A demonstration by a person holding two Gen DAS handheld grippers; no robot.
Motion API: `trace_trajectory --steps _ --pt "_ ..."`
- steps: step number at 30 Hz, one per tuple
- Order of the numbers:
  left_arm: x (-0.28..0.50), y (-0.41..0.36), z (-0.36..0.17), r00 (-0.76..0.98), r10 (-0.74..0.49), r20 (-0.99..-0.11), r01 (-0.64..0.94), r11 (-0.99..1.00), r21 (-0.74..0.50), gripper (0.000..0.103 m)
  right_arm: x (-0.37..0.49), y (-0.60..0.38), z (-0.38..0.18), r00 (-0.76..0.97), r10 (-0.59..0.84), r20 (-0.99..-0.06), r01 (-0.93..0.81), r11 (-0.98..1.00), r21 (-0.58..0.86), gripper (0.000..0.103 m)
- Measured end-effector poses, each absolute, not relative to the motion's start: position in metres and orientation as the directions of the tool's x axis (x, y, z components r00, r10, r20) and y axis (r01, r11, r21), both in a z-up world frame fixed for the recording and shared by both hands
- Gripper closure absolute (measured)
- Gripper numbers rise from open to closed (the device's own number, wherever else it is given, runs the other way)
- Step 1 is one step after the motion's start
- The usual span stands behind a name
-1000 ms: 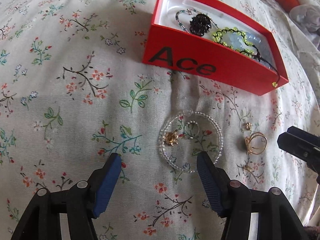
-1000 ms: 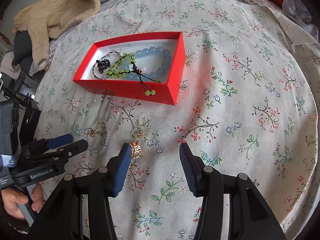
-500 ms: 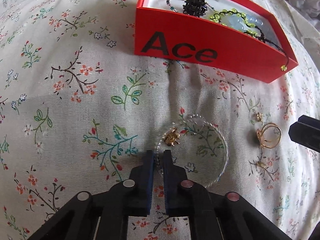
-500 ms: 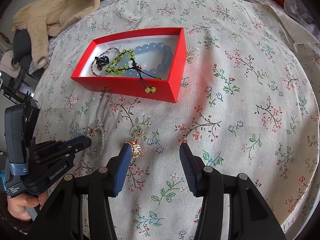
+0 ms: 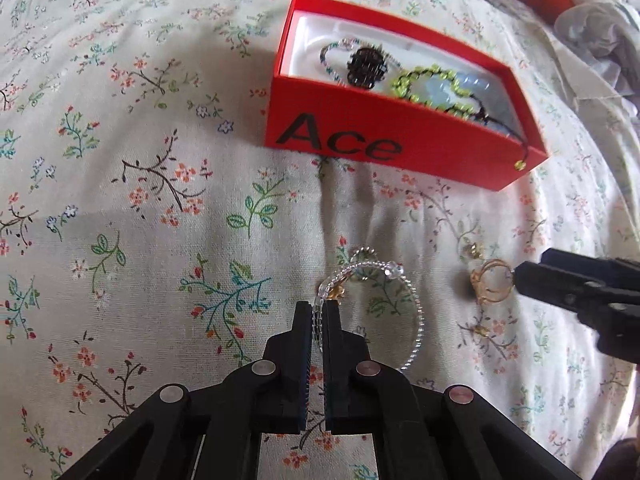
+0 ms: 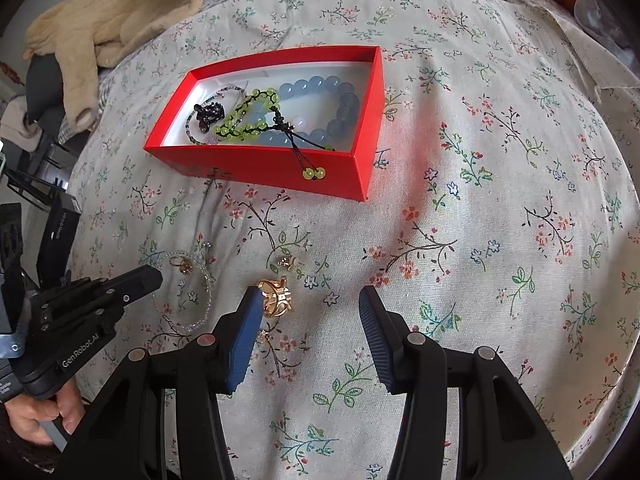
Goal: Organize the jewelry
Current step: 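Grasp the clear bead bracelet with the left tool, then carry the clear bracelet into the box with left tool while right grasps gold charm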
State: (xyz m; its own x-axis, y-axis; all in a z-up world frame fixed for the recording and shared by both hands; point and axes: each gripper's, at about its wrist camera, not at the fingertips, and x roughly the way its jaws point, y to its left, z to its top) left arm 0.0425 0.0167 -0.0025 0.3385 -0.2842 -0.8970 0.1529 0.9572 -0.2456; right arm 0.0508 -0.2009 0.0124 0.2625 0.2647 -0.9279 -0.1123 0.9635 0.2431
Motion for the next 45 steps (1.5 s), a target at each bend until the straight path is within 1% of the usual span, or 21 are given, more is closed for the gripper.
trace_trajectory --steps 13,22,28,31,33,39,45 --pt "0.038 0.027 0.021 0.387 -0.327 -0.862 0.146 0.945 -0.293 0.103 0.054 -0.188 0.005 0.244 0.271 -0.931 -0.115 0.962 0.249 0.051" --pt "0.04 0.03 0.02 0.387 -0.321 -0.865 0.138 0.947 -0.29 0.103 0.057 -0.177 -0.006 0.225 0.286 -0.931 -0.113 0.957 0.267 0.051" --pt "0.04 0.03 0.019 0.385 -0.318 -0.866 0.138 0.948 -0.287 0.103 0.057 -0.175 -0.009 0.231 0.283 -0.931 -0.112 0.958 0.264 0.062" --pt "0.04 0.03 0.019 0.385 -0.319 -0.866 0.139 0.948 -0.287 0.103 0.057 -0.174 -0.009 0.231 0.281 -0.932 -0.12 0.958 0.259 0.071" --pt "0.04 0.03 0.019 0.386 -0.318 -0.866 0.138 0.948 -0.287 0.103 0.057 -0.174 -0.009 0.233 0.28 -0.931 -0.125 0.958 0.257 0.079" --pt "0.04 0.03 0.022 0.394 -0.326 -0.859 0.142 0.945 -0.294 0.103 0.056 -0.175 -0.001 0.255 0.286 -0.924 -0.128 0.957 0.261 0.08" --pt "0.04 0.028 0.035 0.425 -0.35 -0.835 0.162 0.937 -0.31 0.103 0.054 -0.179 0.016 0.296 0.305 -0.905 -0.131 0.952 0.278 0.08"
